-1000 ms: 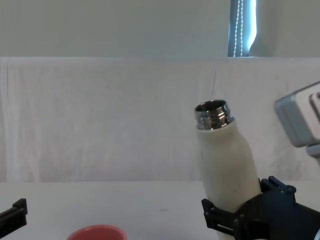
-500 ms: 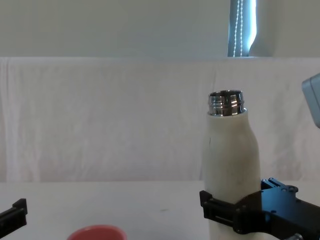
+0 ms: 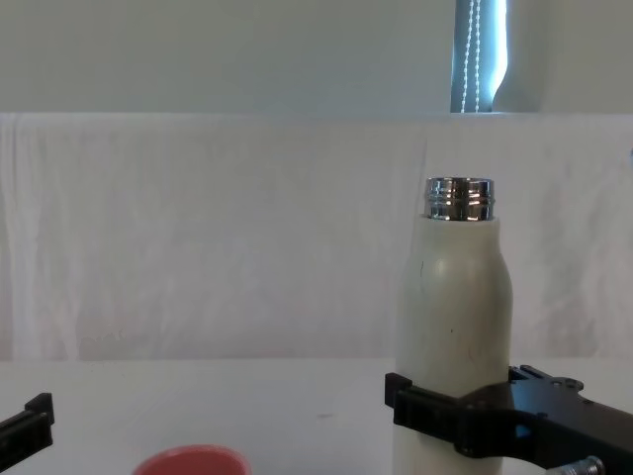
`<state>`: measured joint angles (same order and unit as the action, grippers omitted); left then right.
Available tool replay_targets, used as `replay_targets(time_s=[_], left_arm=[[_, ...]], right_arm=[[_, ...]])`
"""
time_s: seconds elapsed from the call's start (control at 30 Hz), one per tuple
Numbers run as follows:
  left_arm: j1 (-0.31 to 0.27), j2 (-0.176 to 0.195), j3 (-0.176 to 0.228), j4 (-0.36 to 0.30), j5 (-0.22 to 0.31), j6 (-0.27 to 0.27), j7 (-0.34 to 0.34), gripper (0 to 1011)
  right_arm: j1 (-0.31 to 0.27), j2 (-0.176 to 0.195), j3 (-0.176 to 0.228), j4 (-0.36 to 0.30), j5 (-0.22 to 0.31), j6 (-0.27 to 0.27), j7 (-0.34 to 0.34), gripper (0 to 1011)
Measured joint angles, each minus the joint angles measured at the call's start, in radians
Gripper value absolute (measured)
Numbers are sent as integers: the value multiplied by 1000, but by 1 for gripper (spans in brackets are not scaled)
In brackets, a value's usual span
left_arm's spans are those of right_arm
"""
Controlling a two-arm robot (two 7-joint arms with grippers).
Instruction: Grasp the thermos with one hand and pour water into the cup lid.
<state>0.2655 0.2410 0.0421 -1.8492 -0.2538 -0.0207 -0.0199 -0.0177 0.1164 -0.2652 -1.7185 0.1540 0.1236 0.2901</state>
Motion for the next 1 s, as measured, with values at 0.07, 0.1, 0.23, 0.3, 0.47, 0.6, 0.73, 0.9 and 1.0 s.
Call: replay_targets(time_s=[0.07, 0.1, 0.23, 0.3, 0.47, 0.6, 0.73, 0.9, 1.0], left_arm=[[0, 0, 0, 0, 0, 0, 0, 1001], [0, 0, 0, 0, 0, 0, 0, 1001], [0, 0, 0, 0, 0, 0, 0, 1001], [0, 0, 0, 0, 0, 0, 0, 1001], [0, 0, 0, 0, 0, 0, 0, 1001], [0, 0, 0, 0, 0, 0, 0, 1001], [0, 0, 0, 0, 0, 0, 0, 1001], [0, 0, 0, 0, 0, 0, 0, 1001], [0, 0, 0, 0, 0, 0, 0, 1001]], right_arm=[[0, 1, 0, 0, 1, 0, 0, 955], [0, 1, 0, 0, 1, 0, 0, 955], [0, 1, 0, 0, 1, 0, 0, 955], [0, 0, 0, 0, 0, 0, 0, 955], [0, 0, 0, -1, -1, 0, 0, 955], [1, 0, 0, -1, -2, 0, 0, 955], [1, 0, 0, -1, -3, 0, 0, 955], [1, -1, 0, -1, -4, 0, 0, 955], [1, -1, 0, -1, -4, 0, 0, 955]])
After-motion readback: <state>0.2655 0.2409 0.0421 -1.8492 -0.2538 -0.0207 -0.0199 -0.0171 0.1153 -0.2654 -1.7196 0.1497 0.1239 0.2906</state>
